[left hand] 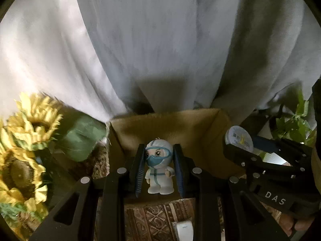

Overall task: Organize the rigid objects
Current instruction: 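Carry both held items over the cardboard box and release them inside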

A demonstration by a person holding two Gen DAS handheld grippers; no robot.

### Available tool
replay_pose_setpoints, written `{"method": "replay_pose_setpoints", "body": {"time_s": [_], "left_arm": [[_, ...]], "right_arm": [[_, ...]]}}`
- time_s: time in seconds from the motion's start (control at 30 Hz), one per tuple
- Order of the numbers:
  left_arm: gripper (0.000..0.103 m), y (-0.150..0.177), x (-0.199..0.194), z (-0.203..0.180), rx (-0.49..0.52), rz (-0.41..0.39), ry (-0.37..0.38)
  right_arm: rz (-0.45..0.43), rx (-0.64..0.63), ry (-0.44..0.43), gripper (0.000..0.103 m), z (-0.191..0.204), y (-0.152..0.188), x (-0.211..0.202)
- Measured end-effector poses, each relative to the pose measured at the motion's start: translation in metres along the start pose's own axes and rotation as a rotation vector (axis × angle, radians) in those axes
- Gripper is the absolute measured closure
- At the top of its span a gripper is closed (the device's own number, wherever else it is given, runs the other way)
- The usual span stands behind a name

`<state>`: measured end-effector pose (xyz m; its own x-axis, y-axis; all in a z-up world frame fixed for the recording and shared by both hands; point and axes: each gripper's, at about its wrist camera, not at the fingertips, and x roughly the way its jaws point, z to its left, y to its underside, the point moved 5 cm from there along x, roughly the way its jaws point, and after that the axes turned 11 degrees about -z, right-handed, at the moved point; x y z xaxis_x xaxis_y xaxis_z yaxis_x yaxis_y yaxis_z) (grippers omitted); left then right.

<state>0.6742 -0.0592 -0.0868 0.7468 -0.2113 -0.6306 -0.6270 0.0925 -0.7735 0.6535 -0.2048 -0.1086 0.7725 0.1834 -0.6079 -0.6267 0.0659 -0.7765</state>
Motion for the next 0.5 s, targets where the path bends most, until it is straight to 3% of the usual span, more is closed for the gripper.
{"method": "replay_pose_setpoints", "body": {"time_s": [0.23, 0.43, 0.5], "left_arm": [[0.075, 0.010, 0.034, 0.004, 0.008, 0.124, -0.010], [0.075, 0.022, 0.049, 0.006, 0.014, 0.184, -0.032], [0.068, 0.024, 0.049, 0.006, 0.021, 0.183, -0.038]], "right_arm": [[0.087, -0.026, 0.010, 0.050, -0.003, 0.003, 0.029], [0.168, -0.035, 0.010, 0.050, -0.006, 0.012, 0.051], [0.188, -0.026, 0.005, 0.048, -0.009, 0.017, 0.057]]}}
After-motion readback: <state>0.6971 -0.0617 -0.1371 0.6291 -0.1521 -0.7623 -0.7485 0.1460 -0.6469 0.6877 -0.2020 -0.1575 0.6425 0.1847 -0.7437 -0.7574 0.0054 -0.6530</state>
